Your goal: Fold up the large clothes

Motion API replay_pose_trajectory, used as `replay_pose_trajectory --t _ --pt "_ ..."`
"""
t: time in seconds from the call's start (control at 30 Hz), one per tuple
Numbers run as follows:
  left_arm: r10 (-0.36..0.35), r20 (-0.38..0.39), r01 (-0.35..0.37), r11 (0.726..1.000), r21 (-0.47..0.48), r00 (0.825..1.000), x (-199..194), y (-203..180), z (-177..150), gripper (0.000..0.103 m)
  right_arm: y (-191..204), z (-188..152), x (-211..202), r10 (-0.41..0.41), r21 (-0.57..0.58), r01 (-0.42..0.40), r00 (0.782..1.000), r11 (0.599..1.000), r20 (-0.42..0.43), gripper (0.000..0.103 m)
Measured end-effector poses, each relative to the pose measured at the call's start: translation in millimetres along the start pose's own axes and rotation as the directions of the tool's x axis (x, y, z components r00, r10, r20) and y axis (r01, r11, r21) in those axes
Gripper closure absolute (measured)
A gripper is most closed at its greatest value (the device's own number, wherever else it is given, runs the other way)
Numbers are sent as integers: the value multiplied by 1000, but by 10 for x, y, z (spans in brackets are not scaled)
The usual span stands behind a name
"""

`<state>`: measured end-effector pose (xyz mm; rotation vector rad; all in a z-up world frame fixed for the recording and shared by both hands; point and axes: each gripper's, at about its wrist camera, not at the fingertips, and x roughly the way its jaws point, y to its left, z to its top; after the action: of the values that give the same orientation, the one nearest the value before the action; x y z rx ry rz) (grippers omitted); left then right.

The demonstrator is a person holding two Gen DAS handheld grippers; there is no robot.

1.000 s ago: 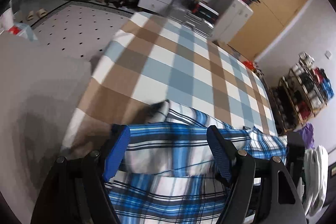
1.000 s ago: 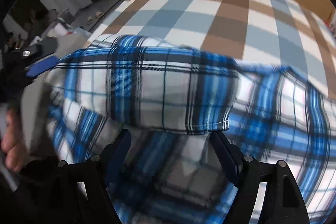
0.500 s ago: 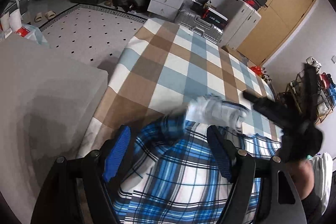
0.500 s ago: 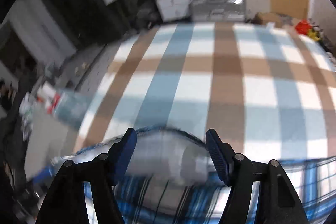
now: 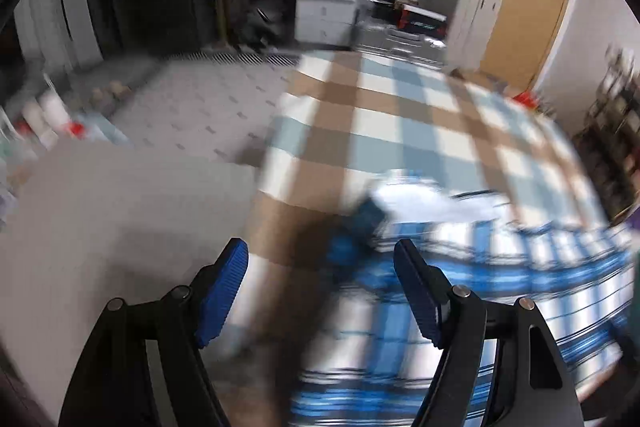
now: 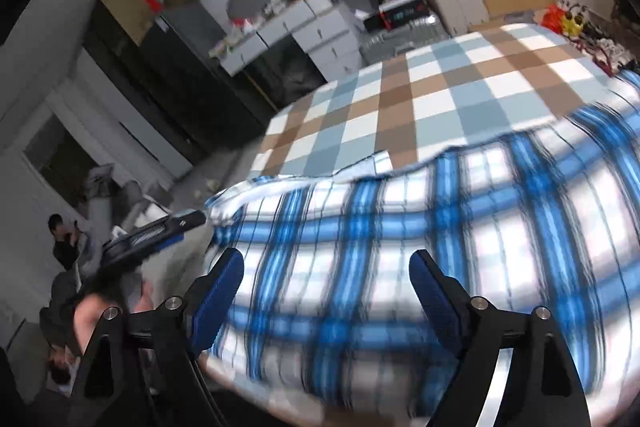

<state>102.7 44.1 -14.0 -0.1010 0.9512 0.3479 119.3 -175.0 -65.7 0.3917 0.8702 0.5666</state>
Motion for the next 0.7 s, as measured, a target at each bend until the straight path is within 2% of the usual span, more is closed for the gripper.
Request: replay_pose_trajectory --t 0.07,0.1,0.2,0.23,0.27,0.3,0.37,0.5,0.57,0.63,0.67,0.7 --pt "118 35 -118 993 -4 992 -70 173 -60 32 -32 -75 -96 -30 -27 30 1000 999 -3 17" --pt "124 33 -123 992 -26 992 -91 271 -78 32 -60 -70 -131 -29 -22 29 1000 999 -6 17" --pt "-40 -30 34 986 -162 999 -106 568 -124 32 -148 -11 -178 23 43 -24 1000 999 11 17" --pt "-117 -68 102 974 -202 991 -74 620 -139 32 -164 18 -180 42 60 -42 999 997 10 17" --pt "-152 -93 131 970 -203 984 -54 601 -138 32 -162 25 -191 52 62 -52 999 997 9 17" --pt "-166 -111 145 973 -180 980 -35 547 -131 32 -142 45 -197 53 53 -54 999 997 10 17" --pt "-170 -145 161 984 -76 975 40 324 -83 32 -89 30 -238 62 21 -63 998 998 18 17" --pt "-83 -209 113 984 139 974 312 -172 23 32 -21 -7 -304 68 -22 -67 997 997 31 17" --pt "-59 -249 106 978 182 967 468 -308 42 32 -33 -7 -309 81 -17 -81 996 997 30 17" --pt "-11 -263 67 977 203 965 604 -331 60 32 -53 3 -295 80 -10 -80 996 997 29 17" --pt "15 -254 40 976 212 967 666 -312 84 39 -67 8 -289 81 -6 -81 996 997 28 17" --pt "17 -249 38 976 216 968 687 -284 90 86 -84 9 -290 85 -2 -85 996 996 27 17"
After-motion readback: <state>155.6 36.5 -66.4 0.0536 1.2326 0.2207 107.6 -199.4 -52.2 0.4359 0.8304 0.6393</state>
